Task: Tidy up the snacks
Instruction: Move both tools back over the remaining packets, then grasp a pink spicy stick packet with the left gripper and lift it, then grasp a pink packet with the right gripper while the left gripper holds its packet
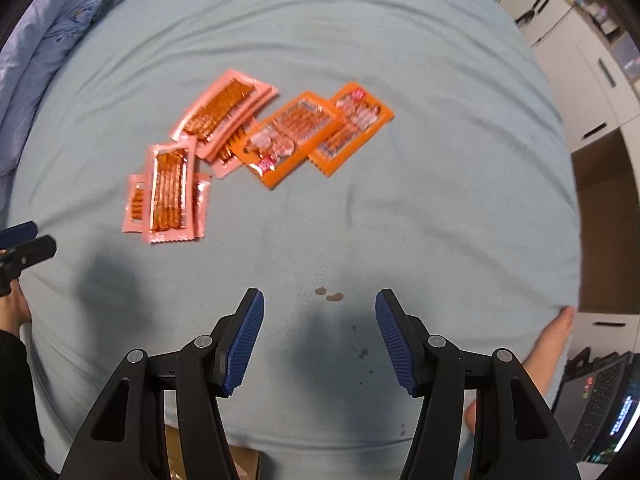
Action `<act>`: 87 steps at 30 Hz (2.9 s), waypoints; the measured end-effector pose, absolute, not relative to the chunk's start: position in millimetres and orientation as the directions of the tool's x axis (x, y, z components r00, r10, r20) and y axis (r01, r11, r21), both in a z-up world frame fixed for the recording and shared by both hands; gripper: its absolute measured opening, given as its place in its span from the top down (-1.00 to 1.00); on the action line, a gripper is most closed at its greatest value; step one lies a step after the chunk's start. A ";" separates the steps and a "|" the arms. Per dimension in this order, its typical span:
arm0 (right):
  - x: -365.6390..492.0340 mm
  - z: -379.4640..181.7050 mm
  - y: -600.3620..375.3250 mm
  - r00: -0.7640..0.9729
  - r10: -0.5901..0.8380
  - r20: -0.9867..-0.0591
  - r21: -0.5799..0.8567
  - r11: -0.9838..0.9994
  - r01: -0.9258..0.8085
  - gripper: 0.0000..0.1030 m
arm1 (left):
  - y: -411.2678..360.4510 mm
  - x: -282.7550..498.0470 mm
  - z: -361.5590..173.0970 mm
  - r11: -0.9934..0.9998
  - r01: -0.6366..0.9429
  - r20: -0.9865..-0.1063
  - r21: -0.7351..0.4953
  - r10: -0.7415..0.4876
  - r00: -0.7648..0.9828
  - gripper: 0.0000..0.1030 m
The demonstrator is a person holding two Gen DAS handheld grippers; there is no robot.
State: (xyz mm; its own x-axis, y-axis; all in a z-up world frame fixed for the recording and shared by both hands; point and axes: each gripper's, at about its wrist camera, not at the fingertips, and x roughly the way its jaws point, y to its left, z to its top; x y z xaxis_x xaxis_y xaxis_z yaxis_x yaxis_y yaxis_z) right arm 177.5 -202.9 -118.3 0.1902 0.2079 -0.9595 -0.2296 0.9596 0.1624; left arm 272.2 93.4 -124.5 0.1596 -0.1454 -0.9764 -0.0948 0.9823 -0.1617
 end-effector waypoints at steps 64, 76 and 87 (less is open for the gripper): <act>191.4 -172.4 -99.8 0.260 0.120 -0.958 -0.046 0.832 -0.552 -0.11 | 94.6 260.2 -134.7 0.971 -0.044 -0.961 -0.236 -0.226 0.160 0.32; 162.3 -209.3 26.3 0.261 0.136 -0.956 -0.149 0.539 -0.829 -0.16 | 149.7 238.4 -122.4 0.946 -0.111 -0.942 -0.304 -0.281 0.186 0.31; 204.2 -196.0 15.3 0.138 0.286 -0.948 0.110 0.705 -0.701 0.52 | 144.5 233.9 -118.3 0.944 -0.091 -0.939 -0.318 -0.301 0.165 0.30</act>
